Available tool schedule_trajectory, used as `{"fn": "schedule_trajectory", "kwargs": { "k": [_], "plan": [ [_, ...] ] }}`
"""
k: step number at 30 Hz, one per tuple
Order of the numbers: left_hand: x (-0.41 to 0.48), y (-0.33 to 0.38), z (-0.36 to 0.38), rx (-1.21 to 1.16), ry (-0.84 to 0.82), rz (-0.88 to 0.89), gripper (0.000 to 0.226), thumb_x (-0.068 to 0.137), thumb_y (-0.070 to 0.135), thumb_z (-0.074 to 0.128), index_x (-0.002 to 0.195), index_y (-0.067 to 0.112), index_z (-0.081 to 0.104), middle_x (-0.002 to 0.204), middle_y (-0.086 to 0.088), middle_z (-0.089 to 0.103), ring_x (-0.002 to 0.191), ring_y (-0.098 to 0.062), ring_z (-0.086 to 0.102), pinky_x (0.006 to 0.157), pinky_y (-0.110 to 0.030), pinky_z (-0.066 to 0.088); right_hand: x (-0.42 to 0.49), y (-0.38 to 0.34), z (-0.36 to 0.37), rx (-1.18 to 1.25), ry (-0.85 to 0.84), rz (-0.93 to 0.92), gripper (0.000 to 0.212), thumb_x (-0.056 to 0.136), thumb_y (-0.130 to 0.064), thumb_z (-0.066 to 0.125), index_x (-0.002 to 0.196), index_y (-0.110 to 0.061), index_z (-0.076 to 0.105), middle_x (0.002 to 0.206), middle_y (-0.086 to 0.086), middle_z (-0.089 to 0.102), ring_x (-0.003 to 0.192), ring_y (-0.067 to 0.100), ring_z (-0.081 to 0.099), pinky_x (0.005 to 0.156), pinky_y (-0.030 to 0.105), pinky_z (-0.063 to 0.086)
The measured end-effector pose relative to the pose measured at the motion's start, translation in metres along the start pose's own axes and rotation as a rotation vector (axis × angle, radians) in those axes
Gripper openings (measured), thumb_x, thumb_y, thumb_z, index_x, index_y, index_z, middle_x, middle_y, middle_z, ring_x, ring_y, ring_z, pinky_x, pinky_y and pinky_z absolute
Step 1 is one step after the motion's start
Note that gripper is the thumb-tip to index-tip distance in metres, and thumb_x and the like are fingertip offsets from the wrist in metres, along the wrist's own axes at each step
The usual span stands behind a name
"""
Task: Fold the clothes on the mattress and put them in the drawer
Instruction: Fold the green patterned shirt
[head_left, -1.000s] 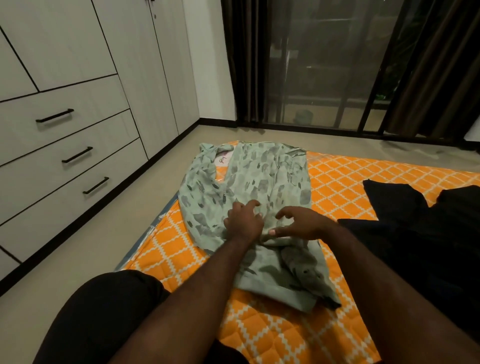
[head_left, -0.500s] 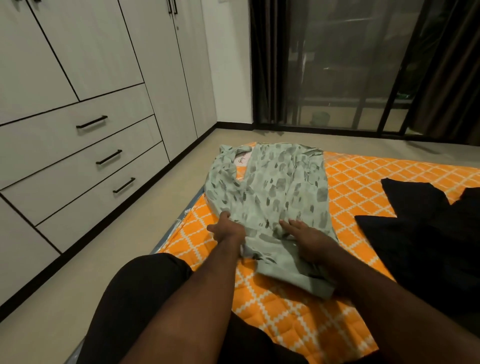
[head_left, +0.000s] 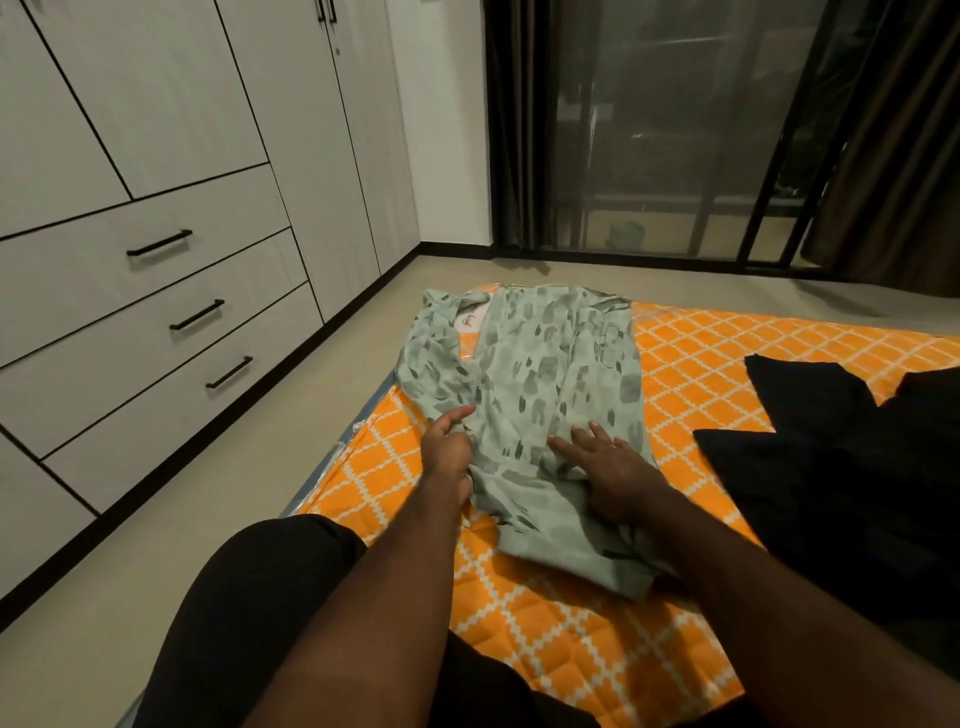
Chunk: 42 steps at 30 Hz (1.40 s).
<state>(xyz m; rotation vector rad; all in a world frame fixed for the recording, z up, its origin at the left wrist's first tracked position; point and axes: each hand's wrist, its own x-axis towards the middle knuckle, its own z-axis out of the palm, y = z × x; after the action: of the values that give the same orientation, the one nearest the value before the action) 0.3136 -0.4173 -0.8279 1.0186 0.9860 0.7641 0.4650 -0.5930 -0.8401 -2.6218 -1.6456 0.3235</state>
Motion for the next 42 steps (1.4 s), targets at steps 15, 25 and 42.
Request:
{"fn": "schedule_trajectory", "kwargs": {
  "k": [15,25,42],
  "plan": [
    [0.005,-0.001,-0.003,0.773,0.024,0.495,0.065,0.081,-0.012,0.049,0.13,0.026,0.069,0.13,-0.01,0.065,0.12,-0.027,0.06,0.106,-0.03,0.046,0.005,-0.017,0.006,0.013,0.04,-0.002,0.087,0.097,-0.023,0.054,0.162,-0.04,-0.001,0.172,-0.001,-0.003,0.158,0.021,-0.005,0.128,0.046,0.014],
    [-0.016,0.028,0.019,0.025,-0.26,0.251,0.083,0.082,-0.026,0.042,0.139,0.032,0.059,0.145,0.004,0.053,0.12,-0.038,0.061,0.078,-0.039,0.063,0.009,-0.013,0.015,0.0,-0.107,-0.004,0.072,0.106,-0.031,0.043,0.163,-0.039,0.0,0.172,0.005,-0.005,0.158,0.03,0.003,0.126,0.05,0.017],
    [-0.053,-0.01,0.064,-0.173,-0.773,-0.035,0.08,0.087,-0.022,0.046,0.151,0.026,0.045,0.141,0.01,0.057,0.131,-0.014,0.057,0.103,-0.032,0.052,0.035,0.018,0.075,0.42,0.014,0.163,0.085,0.07,-0.075,0.068,0.146,-0.047,0.042,0.146,-0.015,0.053,0.135,0.009,0.051,0.114,0.036,0.043]
  ]
}}
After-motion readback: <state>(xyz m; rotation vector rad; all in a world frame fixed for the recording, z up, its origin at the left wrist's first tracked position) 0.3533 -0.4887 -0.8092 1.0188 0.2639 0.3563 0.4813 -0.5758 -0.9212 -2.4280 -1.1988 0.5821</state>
